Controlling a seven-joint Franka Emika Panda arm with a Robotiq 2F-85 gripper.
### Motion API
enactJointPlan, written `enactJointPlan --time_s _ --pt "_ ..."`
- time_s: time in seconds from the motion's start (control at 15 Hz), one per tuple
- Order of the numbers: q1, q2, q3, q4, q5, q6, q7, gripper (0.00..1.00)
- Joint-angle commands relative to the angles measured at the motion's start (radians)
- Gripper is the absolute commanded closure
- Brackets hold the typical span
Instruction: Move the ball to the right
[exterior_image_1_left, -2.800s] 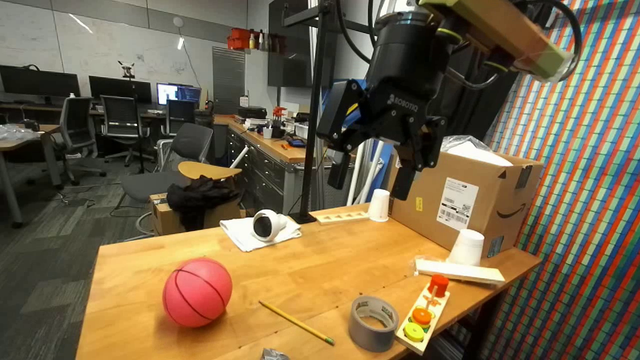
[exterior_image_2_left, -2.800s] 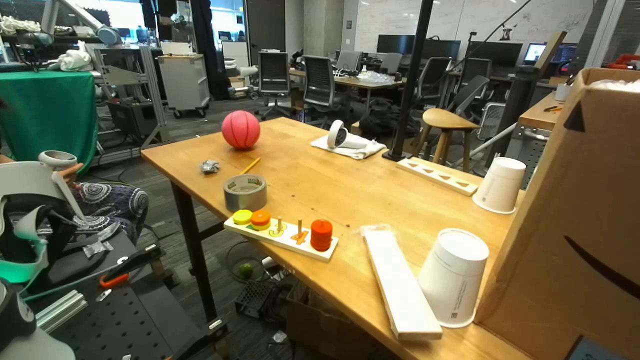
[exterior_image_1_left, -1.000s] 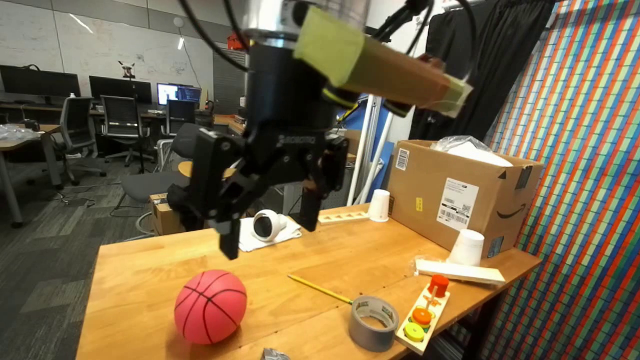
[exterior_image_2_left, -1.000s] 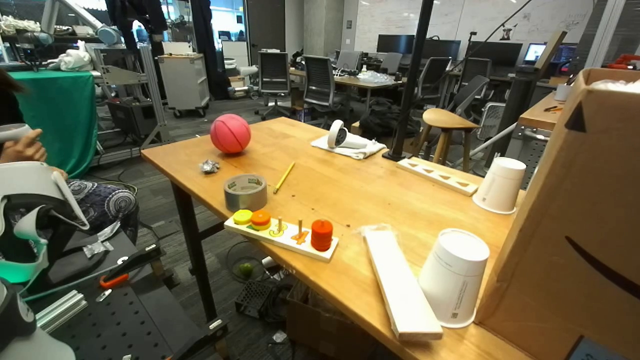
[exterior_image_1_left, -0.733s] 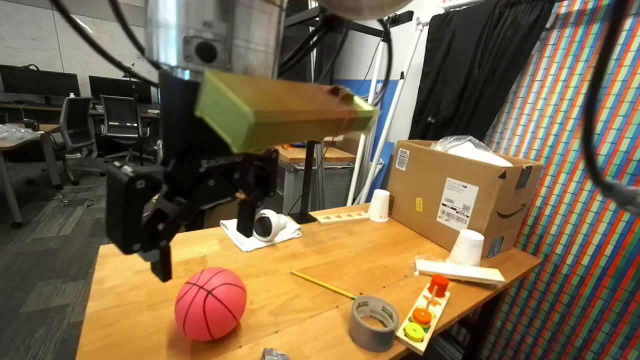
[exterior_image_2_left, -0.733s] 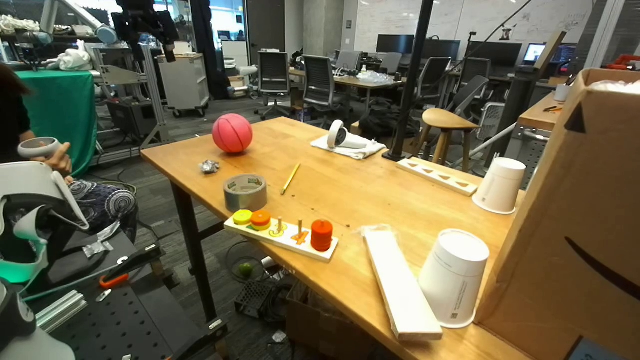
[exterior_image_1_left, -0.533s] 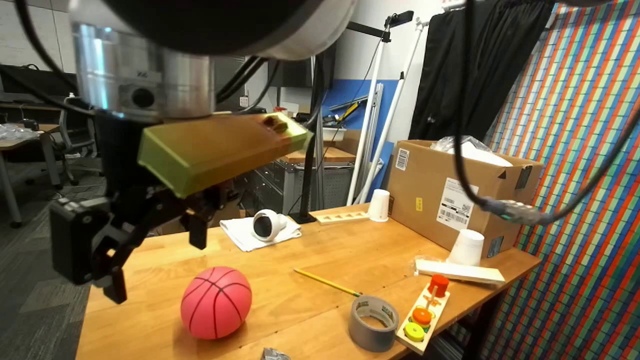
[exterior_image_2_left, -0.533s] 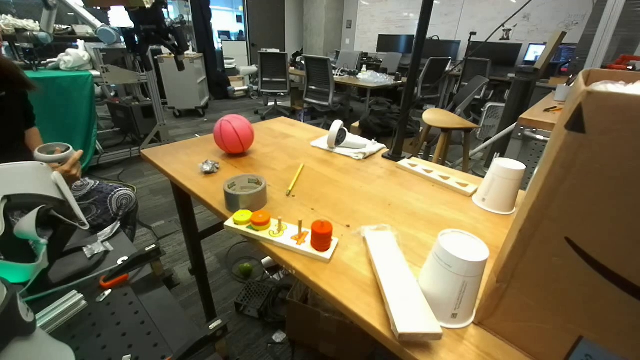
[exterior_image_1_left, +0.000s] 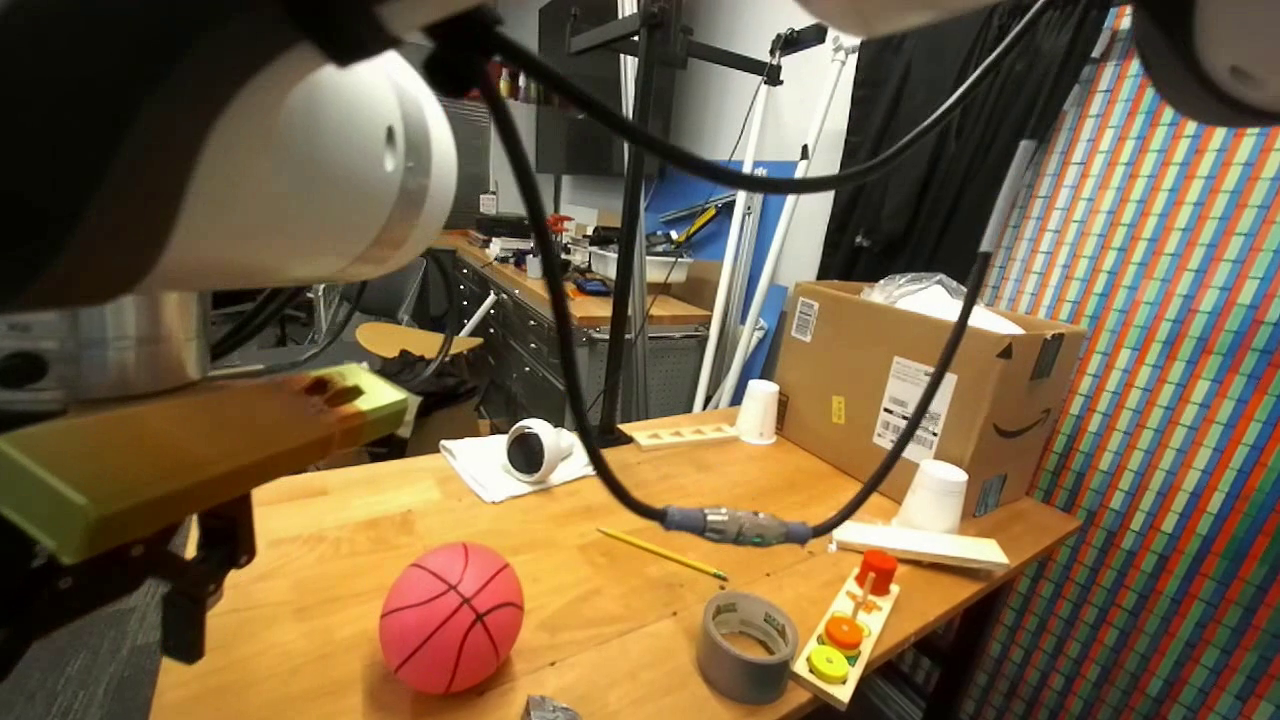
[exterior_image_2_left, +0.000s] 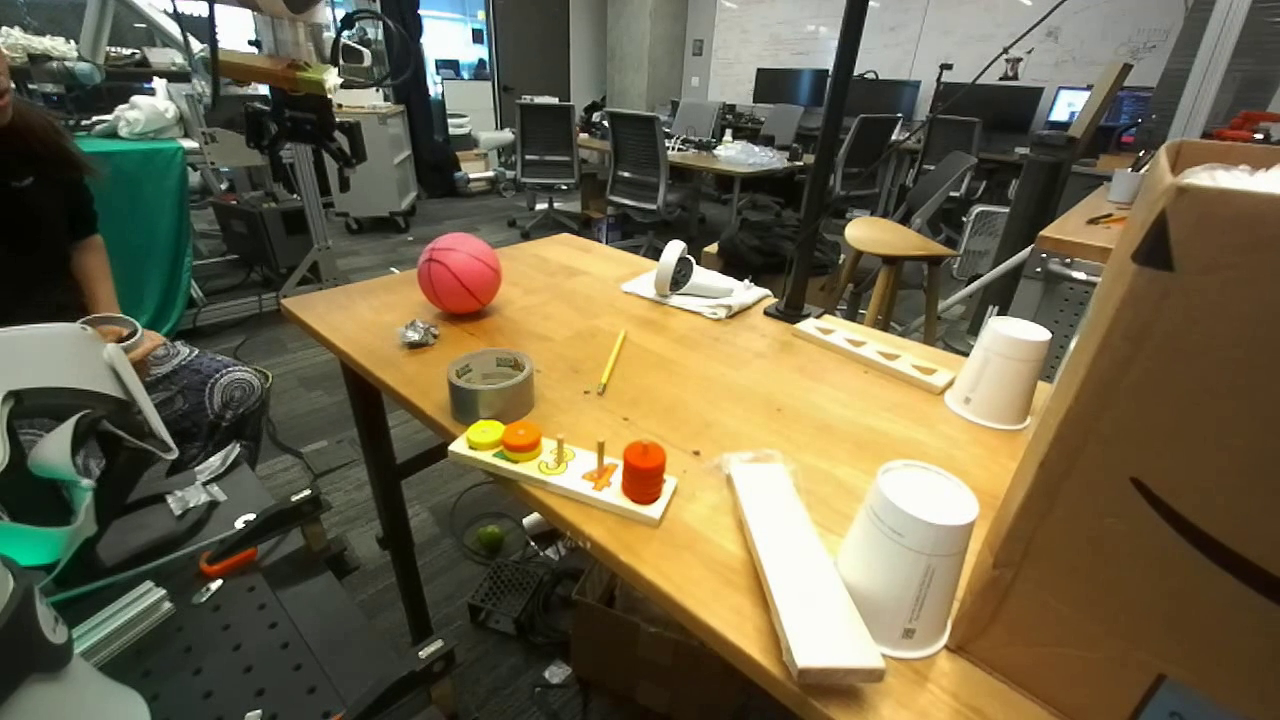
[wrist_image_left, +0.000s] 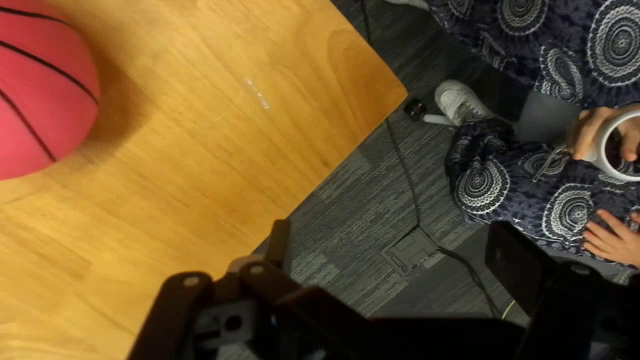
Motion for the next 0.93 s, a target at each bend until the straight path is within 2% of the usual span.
enactJointPlan --time_s 0.0,0.4,0.87 --pt "0.061 0.108 -0.030 0.118 0.094 -0.040 -0.003 0.00" --pt "0.081 0.204 -0.037 0.141 0.261 -0.019 -0.011 0.00" --pt "0.081 0.305 -0.058 0.249 0.268 -0.059 -0.059 0.00"
